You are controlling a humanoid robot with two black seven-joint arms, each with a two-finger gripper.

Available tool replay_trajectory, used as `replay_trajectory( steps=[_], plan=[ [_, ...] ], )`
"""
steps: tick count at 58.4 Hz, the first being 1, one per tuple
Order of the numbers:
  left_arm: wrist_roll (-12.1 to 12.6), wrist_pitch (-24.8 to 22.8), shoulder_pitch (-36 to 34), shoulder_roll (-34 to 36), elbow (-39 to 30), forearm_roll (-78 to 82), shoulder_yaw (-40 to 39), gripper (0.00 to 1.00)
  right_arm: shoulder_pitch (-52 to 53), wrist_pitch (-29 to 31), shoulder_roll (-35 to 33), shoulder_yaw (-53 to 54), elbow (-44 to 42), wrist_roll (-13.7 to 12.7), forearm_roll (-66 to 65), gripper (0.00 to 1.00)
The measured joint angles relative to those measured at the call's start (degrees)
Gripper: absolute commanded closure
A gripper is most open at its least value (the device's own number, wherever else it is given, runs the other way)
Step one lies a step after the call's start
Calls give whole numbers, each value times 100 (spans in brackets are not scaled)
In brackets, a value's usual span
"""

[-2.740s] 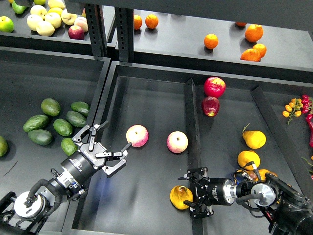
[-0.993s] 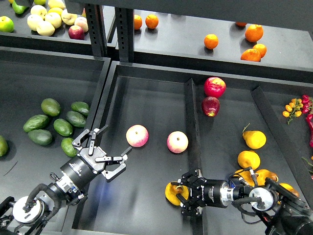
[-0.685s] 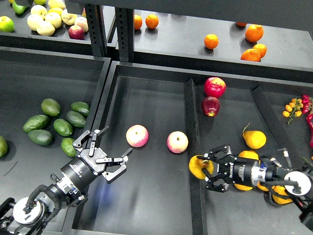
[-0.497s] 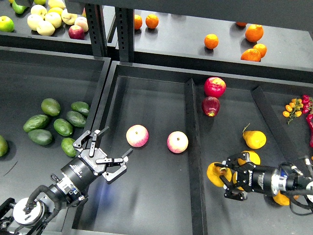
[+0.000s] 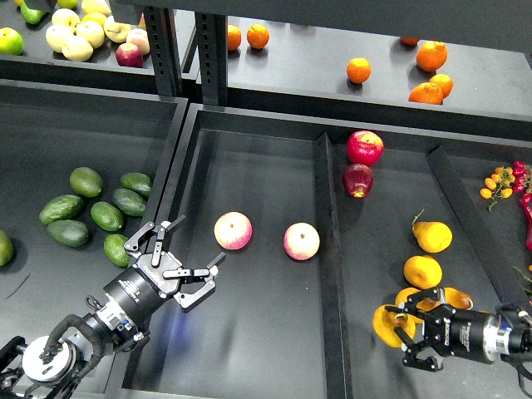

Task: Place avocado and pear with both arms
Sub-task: 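Lift the pear and carry it toward the group of pears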

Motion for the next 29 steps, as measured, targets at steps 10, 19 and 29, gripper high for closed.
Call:
replay_trajectory(
  steps=[10,19,29],
  plan=[
    [0,0,0,0,19,0,-8,1,-7,0,97,3,-390,0,-68,82],
    [0,0,0,0,25,0,-8,1,-1,0,201,16,-538,0,-105,80],
    [0,0,0,0,26,0,-7,1,3,0,258,20,-660,0,-146,79]
  ],
)
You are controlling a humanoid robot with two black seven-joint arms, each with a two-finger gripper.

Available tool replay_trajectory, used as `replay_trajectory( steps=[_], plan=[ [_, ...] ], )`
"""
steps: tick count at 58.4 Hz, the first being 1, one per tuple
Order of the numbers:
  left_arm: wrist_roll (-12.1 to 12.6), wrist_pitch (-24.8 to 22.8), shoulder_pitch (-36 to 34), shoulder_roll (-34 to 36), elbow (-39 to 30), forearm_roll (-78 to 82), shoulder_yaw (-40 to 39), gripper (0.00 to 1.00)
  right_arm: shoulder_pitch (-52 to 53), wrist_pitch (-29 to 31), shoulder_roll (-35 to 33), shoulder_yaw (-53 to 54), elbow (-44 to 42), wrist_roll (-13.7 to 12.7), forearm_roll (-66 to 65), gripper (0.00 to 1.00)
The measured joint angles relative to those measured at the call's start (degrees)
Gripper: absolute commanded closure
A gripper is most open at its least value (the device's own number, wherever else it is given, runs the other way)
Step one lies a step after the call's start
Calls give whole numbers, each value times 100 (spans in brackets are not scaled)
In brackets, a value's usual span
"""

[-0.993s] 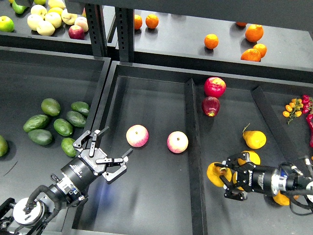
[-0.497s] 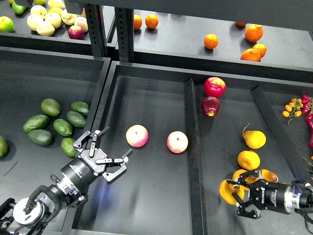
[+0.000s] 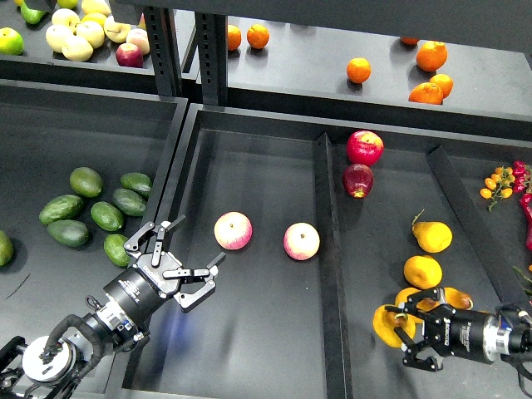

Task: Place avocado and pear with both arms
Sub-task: 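Lift the pear and carry it toward the group of pears, then lower the pear among the pears and open the right gripper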

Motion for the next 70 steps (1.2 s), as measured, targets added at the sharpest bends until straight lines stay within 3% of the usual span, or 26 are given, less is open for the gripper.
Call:
replay_trajectory(
  steps=[6,21,42,49,63,70],
  plan=[
    [0,0,0,0,0,0,0,1,5,0,6,19,-49,0,-63,77],
    [0,0,0,0,0,0,-1,1,5,0,8,100,-51,0,-113,55],
    [0,0,0,0,8,0,4,1,-16,0,-85,97,54,0,-113,43],
    [0,0,0,0,8,0,4,1,-15,0,-182,86,167,0,-104,33],
    [0,0,0,0,8,0,5,1,1,0,-731,14,659,0,-75,21],
    [0,0,0,0,3,0,6,1,19,0,-1359,-4,1092,0,-63,12]
  ],
)
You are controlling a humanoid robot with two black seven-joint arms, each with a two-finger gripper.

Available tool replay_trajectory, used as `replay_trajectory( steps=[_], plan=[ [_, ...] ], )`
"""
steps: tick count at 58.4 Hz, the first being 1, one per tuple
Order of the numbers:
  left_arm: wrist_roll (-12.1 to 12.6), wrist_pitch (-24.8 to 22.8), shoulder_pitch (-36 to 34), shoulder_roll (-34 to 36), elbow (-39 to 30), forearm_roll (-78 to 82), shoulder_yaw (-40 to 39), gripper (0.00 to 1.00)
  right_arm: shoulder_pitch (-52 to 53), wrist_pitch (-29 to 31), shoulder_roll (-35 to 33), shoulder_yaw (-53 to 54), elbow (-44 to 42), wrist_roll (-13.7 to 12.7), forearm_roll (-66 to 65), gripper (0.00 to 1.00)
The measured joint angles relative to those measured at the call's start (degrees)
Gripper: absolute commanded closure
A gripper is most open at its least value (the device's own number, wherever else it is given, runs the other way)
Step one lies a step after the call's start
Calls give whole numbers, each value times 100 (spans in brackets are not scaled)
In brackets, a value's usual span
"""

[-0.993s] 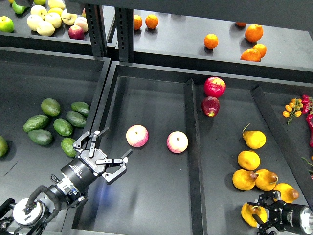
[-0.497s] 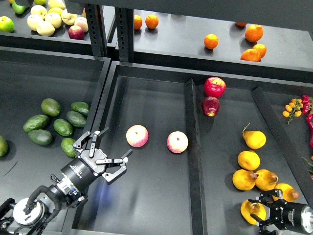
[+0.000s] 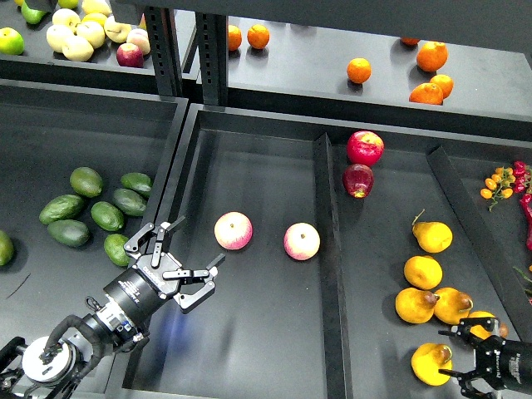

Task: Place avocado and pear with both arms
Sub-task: 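Lower the pear among the pears and open the right gripper, then withdraw the right gripper back toward the middle bin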

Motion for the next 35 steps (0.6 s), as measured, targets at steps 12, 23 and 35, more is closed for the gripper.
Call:
replay_trajectory(
  steps=[12,23,35],
  plan=[
    [0,0,0,0,-3,0,1,1,222,0,-707,94,314,0,30,2],
    [0,0,0,0,-2,0,26,1,1011,0,-720,134,200,0,165,1],
    [0,0,0,0,-2,0,54,1,1544,0,-256,296,44,0,744,1]
  ],
)
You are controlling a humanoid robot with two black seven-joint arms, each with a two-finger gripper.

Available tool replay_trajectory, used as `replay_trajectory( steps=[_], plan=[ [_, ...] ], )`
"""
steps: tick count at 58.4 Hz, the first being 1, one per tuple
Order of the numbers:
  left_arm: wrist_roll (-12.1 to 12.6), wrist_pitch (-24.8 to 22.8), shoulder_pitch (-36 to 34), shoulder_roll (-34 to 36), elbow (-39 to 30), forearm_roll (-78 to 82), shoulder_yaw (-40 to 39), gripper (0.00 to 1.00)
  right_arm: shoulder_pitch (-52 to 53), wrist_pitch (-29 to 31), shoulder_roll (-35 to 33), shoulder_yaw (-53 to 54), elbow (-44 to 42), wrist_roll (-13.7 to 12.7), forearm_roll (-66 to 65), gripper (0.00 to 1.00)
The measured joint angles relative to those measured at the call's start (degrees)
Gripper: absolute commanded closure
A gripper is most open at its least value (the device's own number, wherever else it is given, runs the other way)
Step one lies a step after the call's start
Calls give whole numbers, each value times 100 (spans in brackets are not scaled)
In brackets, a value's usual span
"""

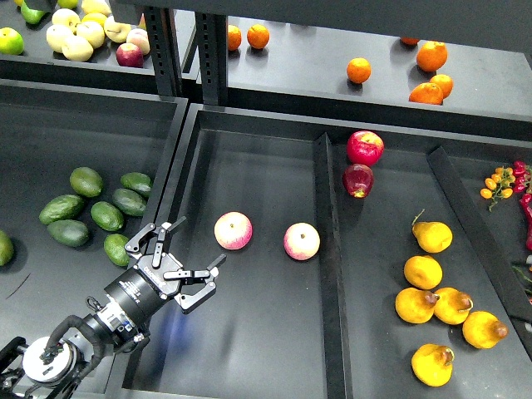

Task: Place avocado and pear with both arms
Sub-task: 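Withdraw the right gripper back toward the middle bin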

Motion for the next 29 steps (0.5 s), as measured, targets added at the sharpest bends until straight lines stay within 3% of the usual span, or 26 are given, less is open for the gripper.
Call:
replay_trajectory(
  steps=[11,12,29],
  plan=[
    [0,0,0,0,0,0,8,1,2,0,955,887,-181,0,193,1],
    [0,0,2,0,0,0,13,1,-115,0,1266,1168,-215,0,197,1],
    [1,0,96,0,10,0,170,1,-1365,-18,2754,2765,-184,0,201,1]
  ],
)
